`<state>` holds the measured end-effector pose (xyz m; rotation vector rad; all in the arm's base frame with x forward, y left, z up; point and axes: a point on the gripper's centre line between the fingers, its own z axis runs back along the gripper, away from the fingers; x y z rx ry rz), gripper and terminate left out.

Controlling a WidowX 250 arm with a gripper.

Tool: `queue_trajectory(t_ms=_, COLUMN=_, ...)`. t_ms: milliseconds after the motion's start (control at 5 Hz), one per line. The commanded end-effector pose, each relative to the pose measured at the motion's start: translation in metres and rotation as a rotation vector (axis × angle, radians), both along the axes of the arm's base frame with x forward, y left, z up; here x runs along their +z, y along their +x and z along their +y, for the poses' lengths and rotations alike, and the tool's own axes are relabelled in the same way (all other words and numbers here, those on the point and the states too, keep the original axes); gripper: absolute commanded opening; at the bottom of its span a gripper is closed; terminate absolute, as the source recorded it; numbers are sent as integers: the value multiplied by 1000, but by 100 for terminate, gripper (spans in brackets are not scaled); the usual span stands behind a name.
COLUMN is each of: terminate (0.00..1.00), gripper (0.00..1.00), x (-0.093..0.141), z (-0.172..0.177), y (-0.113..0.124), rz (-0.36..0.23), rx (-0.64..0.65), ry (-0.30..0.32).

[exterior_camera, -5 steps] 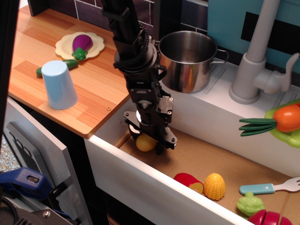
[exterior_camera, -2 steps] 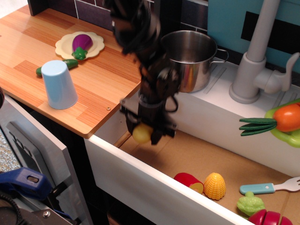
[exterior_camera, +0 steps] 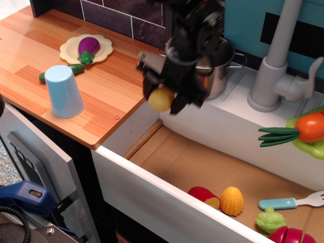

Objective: Put potato in pot or pan

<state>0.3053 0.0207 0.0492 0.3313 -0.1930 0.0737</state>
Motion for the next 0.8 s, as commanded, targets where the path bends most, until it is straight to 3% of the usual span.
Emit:
queue_trajectory(t_ms=0, terminate=0, gripper=0, x=69, z=-20, y=26, rz=-165, rx=-51, ry=141)
queue_trajectory(t_ms=200, terminate=0, gripper=0, x=91, z=-27, y=43, rz=-234, rx=-124, ry=235)
queue_trajectory(t_ms=400, terminate=0, gripper=0, x=95, z=-18, y=64, rz=-267, rx=-178, ry=240)
queue_trajectory(t_ms=600, terminate=0, gripper=0, x=90, z=-10, y=77, rz=-270, rx=-217, ry=199)
